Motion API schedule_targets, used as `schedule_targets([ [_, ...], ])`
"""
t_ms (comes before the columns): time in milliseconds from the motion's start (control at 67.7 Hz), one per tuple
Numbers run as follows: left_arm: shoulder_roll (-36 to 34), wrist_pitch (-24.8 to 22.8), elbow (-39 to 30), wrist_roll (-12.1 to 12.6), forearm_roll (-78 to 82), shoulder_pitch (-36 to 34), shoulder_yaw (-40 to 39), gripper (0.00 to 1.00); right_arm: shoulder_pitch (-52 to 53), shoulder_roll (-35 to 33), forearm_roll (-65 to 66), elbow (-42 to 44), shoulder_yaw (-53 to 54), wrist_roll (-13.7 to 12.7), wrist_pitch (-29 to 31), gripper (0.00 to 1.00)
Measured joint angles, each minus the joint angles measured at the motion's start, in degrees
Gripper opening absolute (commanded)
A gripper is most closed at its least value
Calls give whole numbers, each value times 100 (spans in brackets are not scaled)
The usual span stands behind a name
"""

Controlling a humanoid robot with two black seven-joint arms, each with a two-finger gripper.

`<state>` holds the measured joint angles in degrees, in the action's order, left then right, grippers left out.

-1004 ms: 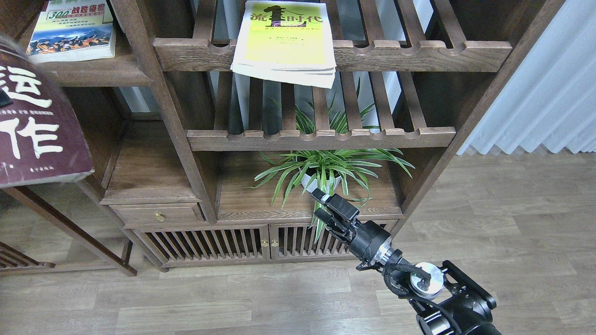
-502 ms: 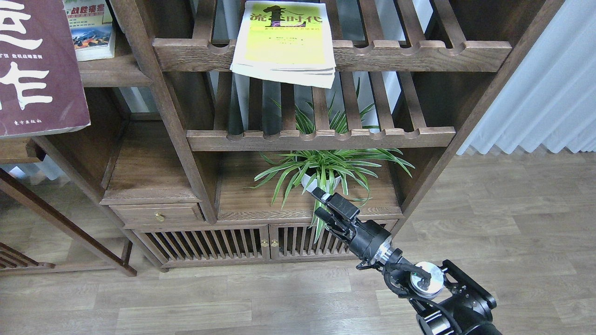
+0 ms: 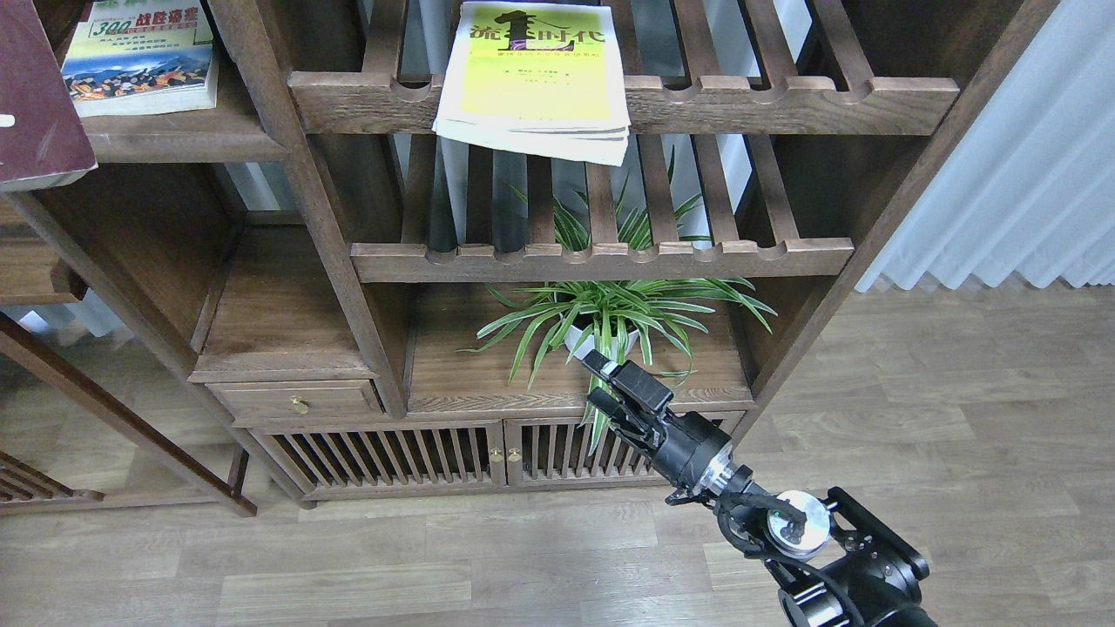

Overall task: Organize books on shelf
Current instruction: 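Lay the maroon book on the upper side shelf with the left gripper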

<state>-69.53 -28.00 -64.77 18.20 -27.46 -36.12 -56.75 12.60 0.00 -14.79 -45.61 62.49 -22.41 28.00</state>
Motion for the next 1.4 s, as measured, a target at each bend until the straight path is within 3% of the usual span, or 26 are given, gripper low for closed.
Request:
schedule_targets([
  [89,319,0,204,24,186,-286,165,1,17,0,-1,-1,0,0,0,95],
  [281,871,0,487,376,221,-1023,655,1,23,0,-22,-9,8,0,0,95],
  [414,1036,0,615,433,224,-1323,823,1,22,0,-32,-9,13,0,0,95],
  [709,1211,0,798,452,231,-1575,878,1,14,0,-49,-9,52,6,0,95],
  [1093,1765,0,1396,848,233,-2025,878,1,22,0,-50,-9,92,2,0,95],
  [1403,1876,0,1671,870,226,-2476,870,1,35,0,-73,0,125,7,0,95],
])
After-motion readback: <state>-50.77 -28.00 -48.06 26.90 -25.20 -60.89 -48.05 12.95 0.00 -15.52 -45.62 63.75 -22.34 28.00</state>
